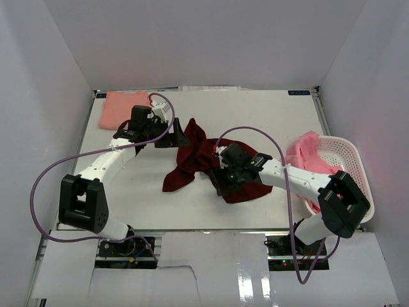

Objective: Fold and stack the t-shirts
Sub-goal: Move the tshirt to the center of the board

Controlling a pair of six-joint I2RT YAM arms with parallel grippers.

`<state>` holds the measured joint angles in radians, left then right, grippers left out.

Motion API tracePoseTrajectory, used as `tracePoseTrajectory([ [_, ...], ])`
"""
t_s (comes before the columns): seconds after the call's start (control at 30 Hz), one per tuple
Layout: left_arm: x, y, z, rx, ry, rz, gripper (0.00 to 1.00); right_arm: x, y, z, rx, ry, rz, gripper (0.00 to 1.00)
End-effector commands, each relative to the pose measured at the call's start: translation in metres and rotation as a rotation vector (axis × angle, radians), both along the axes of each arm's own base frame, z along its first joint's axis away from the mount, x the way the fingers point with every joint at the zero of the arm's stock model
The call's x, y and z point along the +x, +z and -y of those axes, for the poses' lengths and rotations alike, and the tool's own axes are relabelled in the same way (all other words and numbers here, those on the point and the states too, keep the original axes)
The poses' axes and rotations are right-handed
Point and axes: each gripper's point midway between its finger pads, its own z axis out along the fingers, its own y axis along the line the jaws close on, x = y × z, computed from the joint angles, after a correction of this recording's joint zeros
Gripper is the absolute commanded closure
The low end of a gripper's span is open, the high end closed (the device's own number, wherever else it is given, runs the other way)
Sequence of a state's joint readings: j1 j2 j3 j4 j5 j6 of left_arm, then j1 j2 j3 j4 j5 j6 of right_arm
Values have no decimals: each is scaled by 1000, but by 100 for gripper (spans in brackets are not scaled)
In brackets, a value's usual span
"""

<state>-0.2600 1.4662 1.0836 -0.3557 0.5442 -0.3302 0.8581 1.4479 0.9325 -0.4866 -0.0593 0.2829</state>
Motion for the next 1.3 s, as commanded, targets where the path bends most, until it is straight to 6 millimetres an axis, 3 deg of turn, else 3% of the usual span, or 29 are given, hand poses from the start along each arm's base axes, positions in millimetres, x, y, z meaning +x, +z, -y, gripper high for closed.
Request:
tracePoseTrajectory([
  [0.0, 0, -5, -2, 71, -29, 13, 2, 5, -9, -10, 22, -3, 5, 31],
  [0.17, 0, -21, -7, 106, -9, 1, 2, 9, -28, -14, -10, 8, -13, 43],
  [0.23, 2, -18, -10, 115, 2, 33, 2, 12, -33, -15, -23, 7, -9, 47],
  [0.43, 0, -23, -14, 118, 24, 44, 2, 13, -49, -15, -57, 17, -32, 48],
  [0.5, 0, -25, -14, 102, 21, 22, 2, 14, -53, -14, -63, 13, -31, 60],
  [0.53, 1, -28, -16, 99, 26, 9, 2, 14, -57, -14, -71, 13, -38, 71],
  [0.6, 3, -28, -20, 78, 39, -6, 2, 13, -59, -13, -76, 13, -44, 77],
  [0.63, 3, -28, -22, 74, 45, -10, 2, 12, -61, -12, -80, 11, -47, 90],
  [0.7, 5, -28, -27, 64, 63, -15, 2, 11, -59, -12, -77, 10, -49, 92],
  [0.8, 6, -29, -31, 62, 75, -17, 2, 6, -42, -17, -28, 29, -63, 92],
  [0.87, 6, -29, -32, 62, 77, -19, 2, 0, -17, -27, 43, 65, -89, 92],
  [0.97, 6, -30, -33, 64, 78, -18, 2, 4, 38, -39, 212, 102, -125, 92],
  [1.0, 6, -30, -33, 62, 78, -20, 2, 20, 52, -31, 266, 60, -130, 92],
  [1.03, 7, -29, -33, 59, 78, -20, 2, 22, 73, -32, 352, 71, -159, 92],
  [1.07, 7, -29, -32, 58, 75, -20, 2, 31, 81, -26, 393, 52, -170, 92],
  [1.1, 7, -29, -33, 56, 78, -22, 2, 55, 87, -6, 438, -27, -172, 92],
  [1.13, 7, -29, -33, 54, 77, -22, 2, 60, 94, -1, 501, -30, -214, 92],
  [1.2, 6, -29, -33, 54, 76, -24, 2, 91, 89, 30, 570, -136, -266, 92],
  [1.27, 6, -29, -33, 51, 74, -25, 2, 101, 92, 39, 695, -165, -357, 89],
])
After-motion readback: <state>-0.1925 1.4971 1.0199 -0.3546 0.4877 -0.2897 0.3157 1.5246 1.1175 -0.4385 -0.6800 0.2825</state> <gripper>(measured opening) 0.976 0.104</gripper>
